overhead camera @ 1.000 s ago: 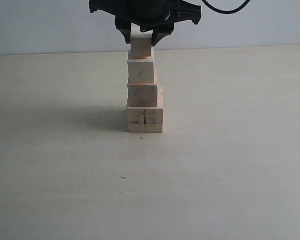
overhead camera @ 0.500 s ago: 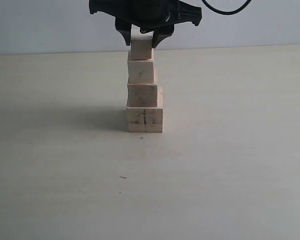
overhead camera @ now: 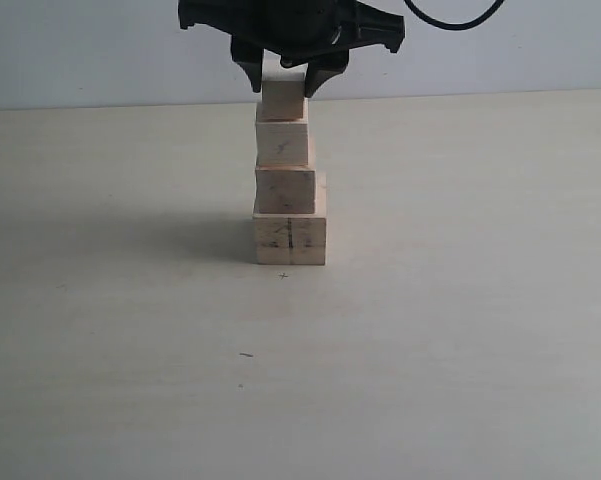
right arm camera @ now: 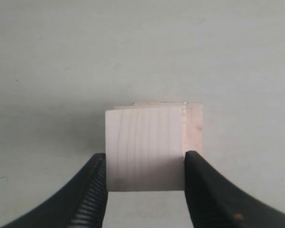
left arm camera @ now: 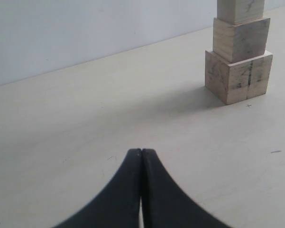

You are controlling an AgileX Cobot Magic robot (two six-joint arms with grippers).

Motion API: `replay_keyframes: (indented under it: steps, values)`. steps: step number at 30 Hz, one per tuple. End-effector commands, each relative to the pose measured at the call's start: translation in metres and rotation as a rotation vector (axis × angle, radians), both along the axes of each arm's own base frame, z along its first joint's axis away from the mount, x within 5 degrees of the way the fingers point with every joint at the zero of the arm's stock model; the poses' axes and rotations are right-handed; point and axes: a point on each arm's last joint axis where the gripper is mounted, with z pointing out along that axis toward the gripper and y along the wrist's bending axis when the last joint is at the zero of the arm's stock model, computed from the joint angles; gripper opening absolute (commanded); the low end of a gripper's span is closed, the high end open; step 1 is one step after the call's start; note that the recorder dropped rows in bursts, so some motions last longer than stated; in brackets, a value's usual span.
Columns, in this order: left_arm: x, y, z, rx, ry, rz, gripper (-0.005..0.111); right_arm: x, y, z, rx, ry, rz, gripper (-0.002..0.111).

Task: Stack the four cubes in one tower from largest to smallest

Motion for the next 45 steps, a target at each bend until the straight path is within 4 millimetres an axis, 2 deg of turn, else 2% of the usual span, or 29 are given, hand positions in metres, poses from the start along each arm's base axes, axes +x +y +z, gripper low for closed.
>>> replay_keyframes:
  steps: [1, 8, 17, 26, 35, 39, 45]
  values:
    - [0.0, 0.0, 0.001, -0.002, -0.008, -0.005, 0.0, 0.002, 0.003, -0.007, 0.001, 0.01, 0.001, 0.039]
    - [0.0, 0.0, 0.001, -0.002, -0.008, -0.005, 0.0, 0.003, 0.005, -0.01, 0.009, 0.021, 0.002, 0.045]
    - [0.0, 0.0, 0.001, -0.002, -0.008, -0.005, 0.0, 0.003, 0.005, -0.01, 0.002, 0.02, 0.016, 0.046]
    - [0.0, 0.0, 0.001, -0.002, -0.008, -0.005, 0.0, 0.003, 0.005, -0.011, -0.003, 0.021, 0.036, 0.061]
    - [0.0, 0.0, 0.001, -0.002, -0.008, -0.005, 0.0, 0.004, 0.003, -0.008, -0.025, 0.001, 0.035, 0.062]
    - [0.0, 0.0, 0.001, -0.002, -0.008, -0.005, 0.0, -0.001, -0.001, 0.006, -0.008, -0.029, 0.035, 0.062]
    - [0.0, 0.0, 0.001, -0.002, -0.008, -0.005, 0.0, -0.017, -0.013, 0.044, 0.024, -0.109, 0.037, 0.062]
